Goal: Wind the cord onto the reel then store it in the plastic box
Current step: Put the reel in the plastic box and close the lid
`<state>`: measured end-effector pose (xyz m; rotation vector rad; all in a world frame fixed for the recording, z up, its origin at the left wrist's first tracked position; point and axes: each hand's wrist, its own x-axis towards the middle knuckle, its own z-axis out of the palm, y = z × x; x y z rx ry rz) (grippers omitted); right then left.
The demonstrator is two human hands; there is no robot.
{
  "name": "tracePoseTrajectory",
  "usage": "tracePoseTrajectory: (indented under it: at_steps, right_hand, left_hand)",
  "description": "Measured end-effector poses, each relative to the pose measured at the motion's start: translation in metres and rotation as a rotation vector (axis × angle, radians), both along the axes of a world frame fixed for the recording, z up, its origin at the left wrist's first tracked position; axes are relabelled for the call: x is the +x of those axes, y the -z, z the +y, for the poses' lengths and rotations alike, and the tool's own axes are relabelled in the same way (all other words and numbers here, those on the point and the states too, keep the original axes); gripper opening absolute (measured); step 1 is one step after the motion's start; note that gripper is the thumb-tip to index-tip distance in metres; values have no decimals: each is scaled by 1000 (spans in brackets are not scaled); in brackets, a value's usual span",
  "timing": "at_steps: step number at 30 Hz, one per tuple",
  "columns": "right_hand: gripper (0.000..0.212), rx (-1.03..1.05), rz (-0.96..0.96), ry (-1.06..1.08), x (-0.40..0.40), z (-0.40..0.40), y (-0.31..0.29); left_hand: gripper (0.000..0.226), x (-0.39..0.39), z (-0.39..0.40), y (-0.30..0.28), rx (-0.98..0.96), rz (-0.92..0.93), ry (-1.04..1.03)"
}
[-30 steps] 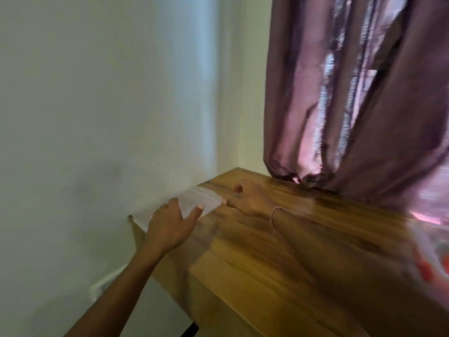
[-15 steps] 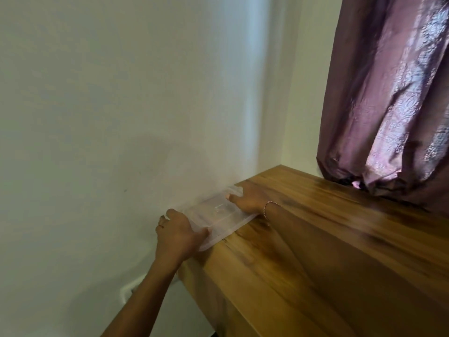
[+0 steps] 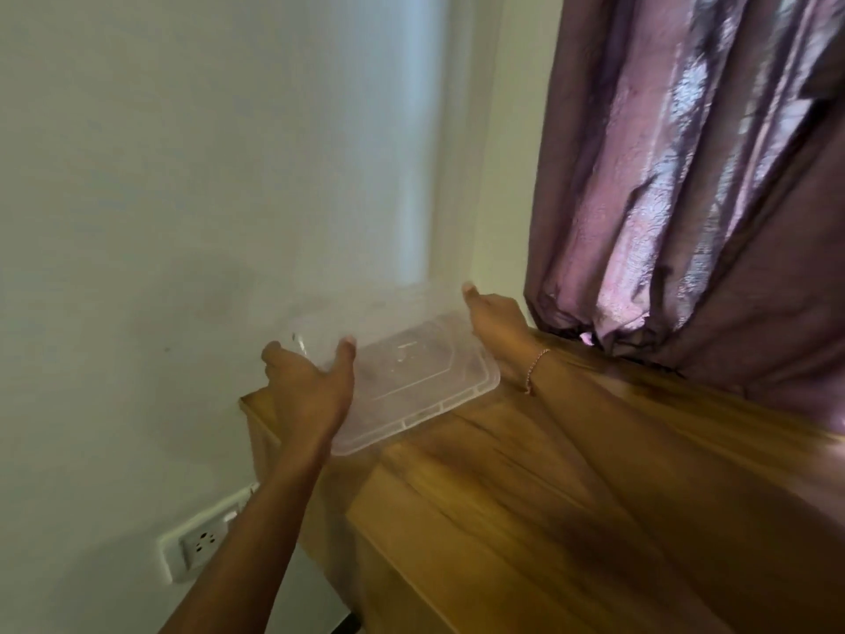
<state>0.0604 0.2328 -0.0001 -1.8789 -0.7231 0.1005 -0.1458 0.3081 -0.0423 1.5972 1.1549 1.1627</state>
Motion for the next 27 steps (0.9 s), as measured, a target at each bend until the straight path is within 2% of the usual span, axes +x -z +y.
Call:
tracePoseTrajectory:
  at_steps: [3,6,8,11,16,19,21,23,25,27]
  right_hand:
    - [61,137,124,86,2,-51,-34]
    - [64,316,360,60,3,-107,-57]
    - [75,373,487,33,4,-149,-68]
    - [70,449,551,-29,1,-214,-78]
    - [43,585,478,0,-17,-308,-86]
    - [21,577,336,33,-19,-361,-86]
    - [24,505,214,84,-23,-393,-83]
    - [42,462,152,162,-22,-424,-76]
    - [55,475,171,287,-24,-451,-72]
    - [52,517,234,407,-28,-478,-70]
  left_hand:
    - [62,15,-21,-16,-158,-288,140]
    - [63,28,-49,-34,-345,-535,298]
    - [64,35,-70,-46,-404,-629,385]
    - [57,48,-101,-58,-501,-742,537]
    - [42,70,-151,-80,-609,-771,758]
    - [42,89,-183,-91,-593,-743,883]
    - [30,102,-206,-97,-604,-717,991]
    - [21,112,-229,-101,-663,-674,1132]
    - [22,120,-252,-100,-696,-556,1279]
    - [26,128,-273,-98,-640,-449,1379]
